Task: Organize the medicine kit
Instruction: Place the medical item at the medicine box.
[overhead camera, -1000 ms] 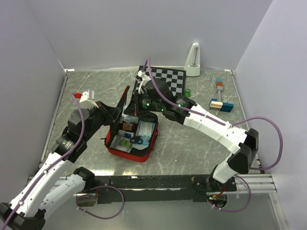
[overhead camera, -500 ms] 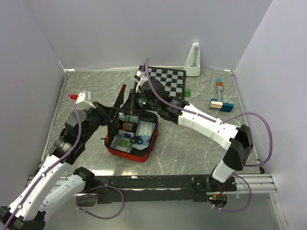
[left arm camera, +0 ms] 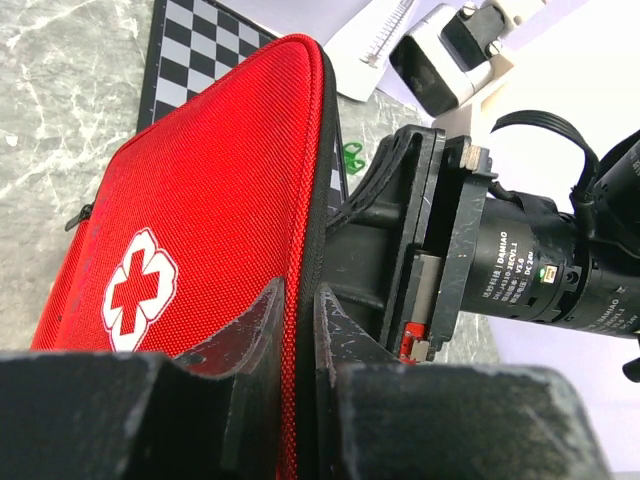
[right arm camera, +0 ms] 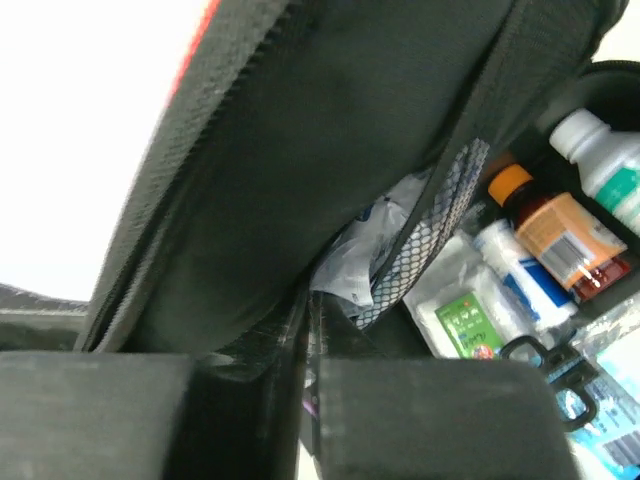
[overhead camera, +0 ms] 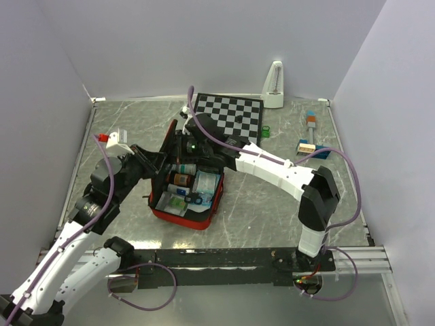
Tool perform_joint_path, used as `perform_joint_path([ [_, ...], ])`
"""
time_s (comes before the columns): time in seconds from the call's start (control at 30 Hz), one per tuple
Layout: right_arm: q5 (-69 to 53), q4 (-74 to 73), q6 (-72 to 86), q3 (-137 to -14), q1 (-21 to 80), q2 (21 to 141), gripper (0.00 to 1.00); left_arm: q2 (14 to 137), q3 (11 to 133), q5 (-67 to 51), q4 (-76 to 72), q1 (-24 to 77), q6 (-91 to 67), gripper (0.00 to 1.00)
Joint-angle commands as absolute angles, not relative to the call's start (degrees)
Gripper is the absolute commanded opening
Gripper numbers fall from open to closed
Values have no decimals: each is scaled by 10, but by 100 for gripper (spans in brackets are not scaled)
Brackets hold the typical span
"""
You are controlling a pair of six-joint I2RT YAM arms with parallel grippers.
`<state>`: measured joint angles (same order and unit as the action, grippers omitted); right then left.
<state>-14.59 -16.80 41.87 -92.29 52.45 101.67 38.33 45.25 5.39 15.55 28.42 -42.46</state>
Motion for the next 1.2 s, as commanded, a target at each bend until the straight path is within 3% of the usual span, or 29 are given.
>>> perform_joint_path([
  [0.0, -152, -139, 405, -945, 526, 998, 28, 382, 460, 31, 175, 287, -422, 1],
  [0.13, -140, -134, 397, -925, 526, 954, 52, 382, 457, 37, 177, 288, -418, 1],
  [0.37, -129, -167, 370, -899, 523, 887, 61, 384, 454, 47, 180, 288, -416, 1],
  [0.7, 14, -221, 306, -684, 523, 724, 61, 382, 460, 51, 185, 287, -411, 1],
  [0.83, 4, -165, 318, -595, 520, 687, 54, 388, 454, 47, 181, 288, -416, 1],
  [1.07, -42, -104, 282, -701, 540, 729, 50, 390, 453, 23, 183, 288, -421, 1],
  [1.17, -47, -110, 266, -774, 543, 786, 35, 402, 460, -10, 188, 288, -411, 1],
])
